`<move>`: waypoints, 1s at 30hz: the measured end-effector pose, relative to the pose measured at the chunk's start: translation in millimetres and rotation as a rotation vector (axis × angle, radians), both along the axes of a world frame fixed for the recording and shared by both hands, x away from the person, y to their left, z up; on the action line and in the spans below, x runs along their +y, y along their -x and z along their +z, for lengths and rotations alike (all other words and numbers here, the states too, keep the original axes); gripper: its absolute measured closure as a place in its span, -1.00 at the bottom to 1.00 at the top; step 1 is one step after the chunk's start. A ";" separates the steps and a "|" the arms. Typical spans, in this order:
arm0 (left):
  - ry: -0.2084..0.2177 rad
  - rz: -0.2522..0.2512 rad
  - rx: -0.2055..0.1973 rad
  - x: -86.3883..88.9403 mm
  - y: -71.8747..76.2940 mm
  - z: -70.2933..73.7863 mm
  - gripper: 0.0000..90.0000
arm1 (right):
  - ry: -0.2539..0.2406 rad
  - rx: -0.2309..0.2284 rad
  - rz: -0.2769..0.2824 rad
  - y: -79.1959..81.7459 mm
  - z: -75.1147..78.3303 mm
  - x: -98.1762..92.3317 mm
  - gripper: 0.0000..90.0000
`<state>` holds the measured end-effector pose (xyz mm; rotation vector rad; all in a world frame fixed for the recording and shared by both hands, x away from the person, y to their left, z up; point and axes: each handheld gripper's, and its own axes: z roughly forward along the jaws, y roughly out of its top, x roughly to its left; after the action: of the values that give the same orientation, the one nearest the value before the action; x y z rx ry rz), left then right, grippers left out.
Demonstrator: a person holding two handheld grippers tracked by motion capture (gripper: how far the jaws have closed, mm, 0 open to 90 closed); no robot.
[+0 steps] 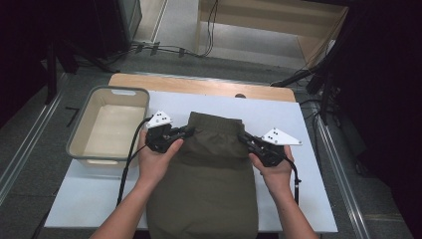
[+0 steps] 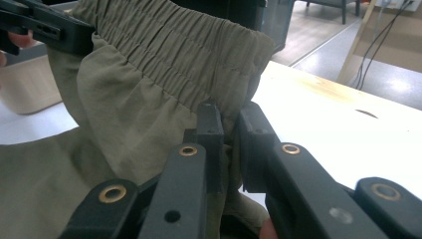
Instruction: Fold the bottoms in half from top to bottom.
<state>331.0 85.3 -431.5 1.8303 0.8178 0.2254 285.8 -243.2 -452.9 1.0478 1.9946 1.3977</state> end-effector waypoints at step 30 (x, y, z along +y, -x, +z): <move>-0.019 -0.083 -0.028 3.6 43.3 -19.6 0.71 | -0.031 -0.002 0.035 40.6 -26.1 -5.5 0.74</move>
<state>287.7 88.9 -451.0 1.8710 0.7209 0.2059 245.2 -248.7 -479.0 1.0289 2.0046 1.4512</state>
